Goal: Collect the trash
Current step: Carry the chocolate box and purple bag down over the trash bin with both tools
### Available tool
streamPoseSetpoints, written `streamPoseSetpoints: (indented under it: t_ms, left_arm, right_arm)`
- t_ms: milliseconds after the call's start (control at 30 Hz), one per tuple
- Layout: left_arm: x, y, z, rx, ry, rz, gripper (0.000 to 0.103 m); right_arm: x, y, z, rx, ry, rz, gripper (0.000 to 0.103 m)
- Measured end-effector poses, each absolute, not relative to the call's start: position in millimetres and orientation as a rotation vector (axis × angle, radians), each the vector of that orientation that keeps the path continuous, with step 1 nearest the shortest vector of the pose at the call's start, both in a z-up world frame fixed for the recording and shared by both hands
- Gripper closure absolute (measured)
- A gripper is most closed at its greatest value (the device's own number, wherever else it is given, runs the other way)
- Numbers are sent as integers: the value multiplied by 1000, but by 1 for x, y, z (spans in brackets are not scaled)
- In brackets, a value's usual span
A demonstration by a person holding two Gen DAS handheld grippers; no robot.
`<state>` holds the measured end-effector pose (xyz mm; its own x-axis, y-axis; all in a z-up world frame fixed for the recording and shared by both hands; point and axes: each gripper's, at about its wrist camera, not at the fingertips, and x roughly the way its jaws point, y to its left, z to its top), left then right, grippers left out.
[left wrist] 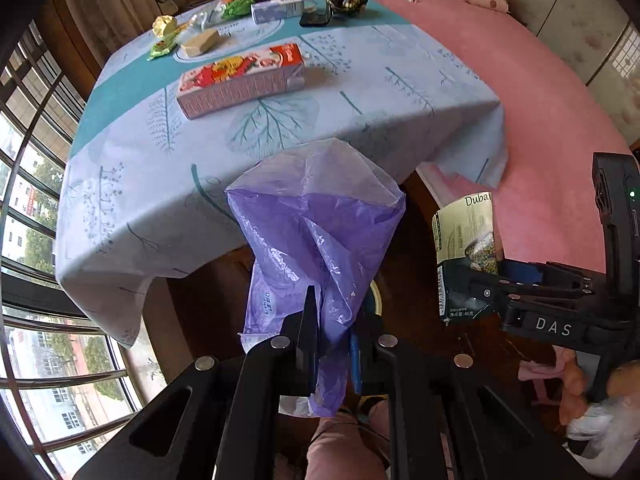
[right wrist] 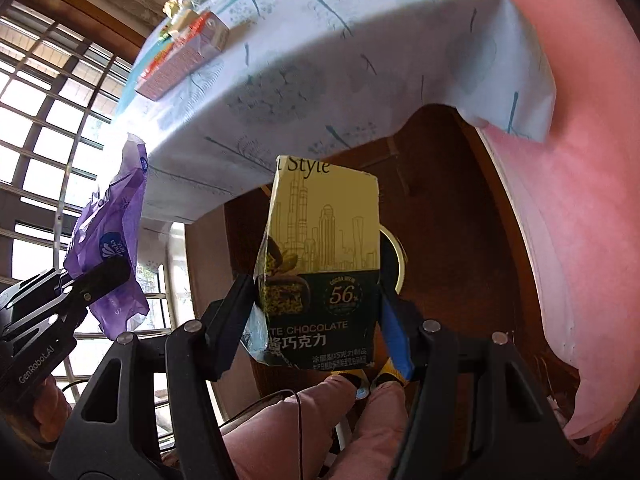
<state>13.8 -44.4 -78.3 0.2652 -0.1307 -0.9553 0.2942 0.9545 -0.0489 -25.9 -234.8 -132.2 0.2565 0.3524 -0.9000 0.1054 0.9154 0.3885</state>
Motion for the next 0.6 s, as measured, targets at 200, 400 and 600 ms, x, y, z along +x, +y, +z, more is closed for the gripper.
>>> streamPoseSetpoints:
  t_ms: [200, 400, 600]
  left_arm:
    - [15, -54, -198, 139, 1397, -352, 91]
    - [15, -67, -298, 188, 1439, -378, 91]
    - [12, -69, -358, 188, 1461, -393, 91]
  right_arm:
    - [-29, -233, -235, 429, 1402, 76, 45]
    - [-27, -230, -327, 432, 1439, 30, 45]
    - [-21, -225, -394, 404, 1472, 10, 45]
